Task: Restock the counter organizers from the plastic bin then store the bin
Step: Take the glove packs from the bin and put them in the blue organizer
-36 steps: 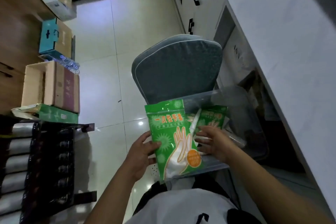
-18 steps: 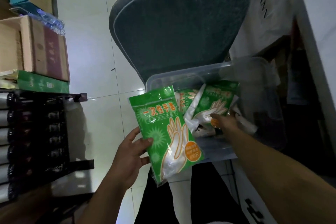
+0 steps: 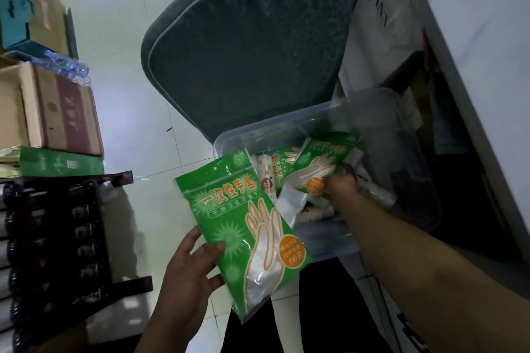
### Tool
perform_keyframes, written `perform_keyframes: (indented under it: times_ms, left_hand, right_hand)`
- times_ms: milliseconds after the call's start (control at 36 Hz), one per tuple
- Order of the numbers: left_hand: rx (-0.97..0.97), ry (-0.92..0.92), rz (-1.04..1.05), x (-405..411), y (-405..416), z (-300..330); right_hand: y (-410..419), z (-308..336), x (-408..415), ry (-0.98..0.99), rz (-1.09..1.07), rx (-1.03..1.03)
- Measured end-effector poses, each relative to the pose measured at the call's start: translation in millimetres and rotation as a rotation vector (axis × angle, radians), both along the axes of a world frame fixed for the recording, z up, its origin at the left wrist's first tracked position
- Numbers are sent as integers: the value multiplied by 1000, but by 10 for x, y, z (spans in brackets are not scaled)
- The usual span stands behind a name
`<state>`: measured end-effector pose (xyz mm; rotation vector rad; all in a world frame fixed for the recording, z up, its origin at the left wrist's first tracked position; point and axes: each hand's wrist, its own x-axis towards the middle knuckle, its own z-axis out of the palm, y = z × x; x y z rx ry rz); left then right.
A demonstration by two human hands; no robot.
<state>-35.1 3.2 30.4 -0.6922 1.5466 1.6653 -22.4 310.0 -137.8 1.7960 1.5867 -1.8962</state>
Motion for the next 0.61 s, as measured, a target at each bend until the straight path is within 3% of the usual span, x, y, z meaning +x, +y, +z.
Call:
perform_keyframes:
  times_ms: [83,222,333,472,611]
  left_hand:
    - [20,-6,-11,-10,-7,74]
    - [29,20,-61,-114,-15,240]
    - [57,52,-94,-207,-82,427]
    - [189,59,-132,-310,-143,674]
    - [298,74,-164,-390,-203,894]
  right_hand:
    - [-26,219,11,-43,-136,-156]
    - [-51,942,42,134,-314,-239]
    - [-148,1768,200,237,-242,-271]
    - [-349,2750,395,528,-58,-299]
    - [-570,3598,382,730,48,-169]
